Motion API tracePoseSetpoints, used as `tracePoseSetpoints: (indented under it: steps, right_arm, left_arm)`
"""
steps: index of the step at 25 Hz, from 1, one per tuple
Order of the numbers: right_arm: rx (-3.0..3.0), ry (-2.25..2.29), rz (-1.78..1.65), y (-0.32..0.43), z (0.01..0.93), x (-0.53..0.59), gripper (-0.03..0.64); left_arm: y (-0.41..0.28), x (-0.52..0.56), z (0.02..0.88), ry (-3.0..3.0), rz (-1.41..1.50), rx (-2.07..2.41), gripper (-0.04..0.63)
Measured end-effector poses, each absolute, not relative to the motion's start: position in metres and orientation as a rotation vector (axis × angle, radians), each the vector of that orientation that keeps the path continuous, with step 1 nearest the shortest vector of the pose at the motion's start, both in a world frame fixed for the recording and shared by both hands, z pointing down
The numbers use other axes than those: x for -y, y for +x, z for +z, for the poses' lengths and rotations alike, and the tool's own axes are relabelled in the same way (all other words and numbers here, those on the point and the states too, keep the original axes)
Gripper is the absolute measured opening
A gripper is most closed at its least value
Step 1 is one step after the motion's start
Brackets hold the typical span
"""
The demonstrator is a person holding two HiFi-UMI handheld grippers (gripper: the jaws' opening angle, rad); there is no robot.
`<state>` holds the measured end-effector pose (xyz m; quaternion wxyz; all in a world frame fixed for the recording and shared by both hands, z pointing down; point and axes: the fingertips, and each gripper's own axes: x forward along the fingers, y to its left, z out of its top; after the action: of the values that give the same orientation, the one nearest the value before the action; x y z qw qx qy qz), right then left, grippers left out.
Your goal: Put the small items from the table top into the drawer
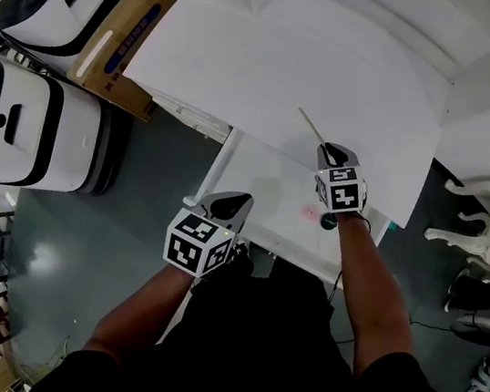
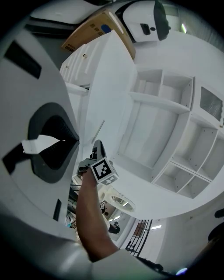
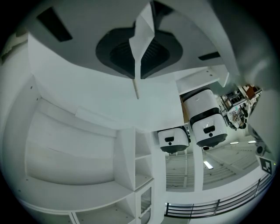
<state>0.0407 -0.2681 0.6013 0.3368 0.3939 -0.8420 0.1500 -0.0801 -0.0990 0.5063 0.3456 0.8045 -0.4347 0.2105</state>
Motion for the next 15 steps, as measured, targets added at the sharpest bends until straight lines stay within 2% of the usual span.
tracePoseSetpoints:
  steps: [3, 6, 15]
  right_arm:
    - [2.174, 1.002, 0.370, 0.034, 0.610, 0.278, 0.037]
    - [2.156, 0.977, 0.370, 0.030, 0.619, 0.288, 0.090]
    - [2.085, 0.908, 0.376, 0.023, 0.645, 0.304, 0.094]
  left_arm:
    - [-0.084, 0.097, 0.509, 2.081, 0.556, 1.142, 0.003]
    - [-0.086, 0.096, 0.510, 2.072, 0.557, 1.153, 0.003]
    - [-0.096, 0.093, 0.513, 2.039, 0.553, 1.173, 0.003]
